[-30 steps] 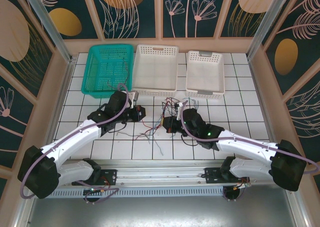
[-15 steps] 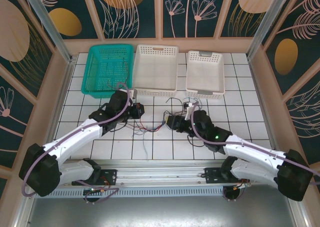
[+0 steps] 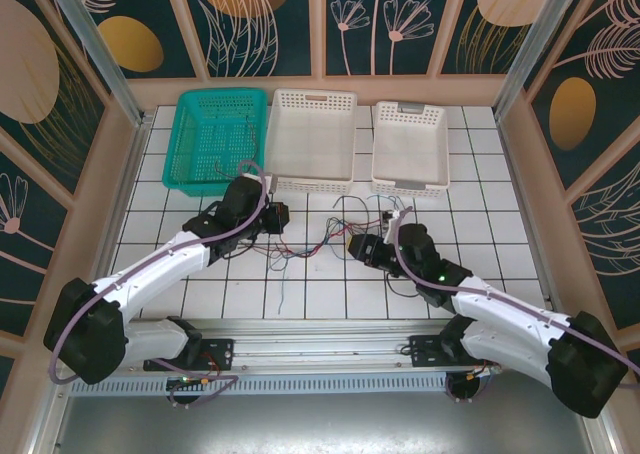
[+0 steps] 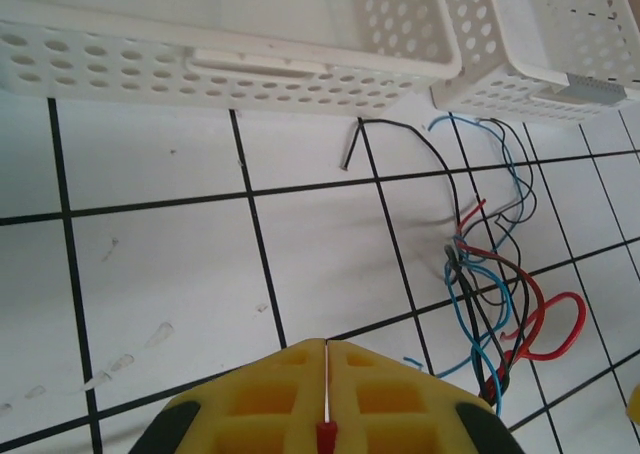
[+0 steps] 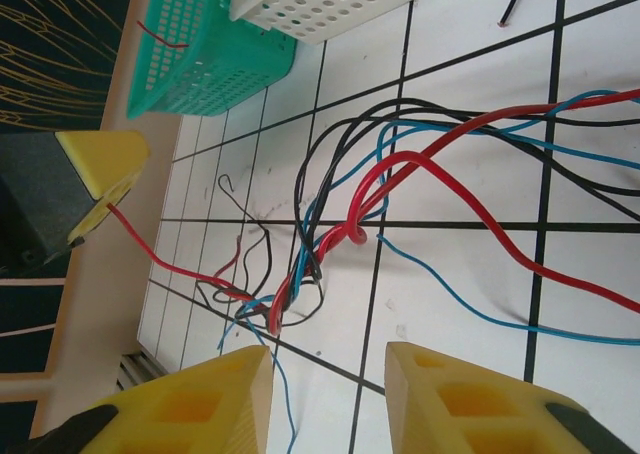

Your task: Untangle the cables

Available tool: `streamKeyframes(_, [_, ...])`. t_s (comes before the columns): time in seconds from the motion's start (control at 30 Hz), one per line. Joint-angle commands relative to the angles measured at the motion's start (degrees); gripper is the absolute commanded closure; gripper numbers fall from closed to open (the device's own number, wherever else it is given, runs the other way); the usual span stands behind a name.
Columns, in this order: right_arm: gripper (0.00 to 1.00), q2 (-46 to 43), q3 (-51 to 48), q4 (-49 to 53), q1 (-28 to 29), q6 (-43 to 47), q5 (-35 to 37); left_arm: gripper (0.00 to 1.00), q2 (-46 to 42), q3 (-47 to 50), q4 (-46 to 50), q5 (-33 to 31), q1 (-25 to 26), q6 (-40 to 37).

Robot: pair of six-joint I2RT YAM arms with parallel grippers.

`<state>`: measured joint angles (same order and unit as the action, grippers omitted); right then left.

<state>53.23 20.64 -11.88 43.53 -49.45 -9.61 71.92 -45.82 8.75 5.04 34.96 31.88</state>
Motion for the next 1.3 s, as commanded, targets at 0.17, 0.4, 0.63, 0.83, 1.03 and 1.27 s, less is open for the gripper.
streamKeyframes(0.17, [0.66, 6.55, 8.74, 0.97, -0.07, 1.01, -0.08, 1.00, 1.18, -1.72, 3.93, -5.29, 1.29, -4.04])
streamKeyframes(0.4, [0.66, 14.39, 16.93, 5.12, 2.63, 1.03, 2.18, 1.00, 1.70, -2.59, 6.09, -10.20, 3.07, -5.41])
streamKeyframes(0.63, [0.66, 22.50, 20.21, 3.75, 3.94, -0.01, 0.72, 1.00, 1.23, -3.13, 6.63, -10.95, 3.75, -5.34])
streamKeyframes(0.83, [0.66, 24.68, 19.41, 3.70, 3.92, -1.04, 0.60, 1.00, 0.07, -3.31, 6.89, -10.75, 3.88, -5.16])
streamKeyframes(1.03, [0.66, 25.57, 17.41, 2.43, 3.84, -2.10, 0.99, 1.00, -0.11, -3.73, 6.98, -10.75, 3.89, -5.32])
streamKeyframes(1.27, [0.68, 28.85, 17.68, 1.62, 3.34, -2.14, 0.14, 1.00, -0.35, -4.49, 7.24, -10.50, 3.96, -5.38])
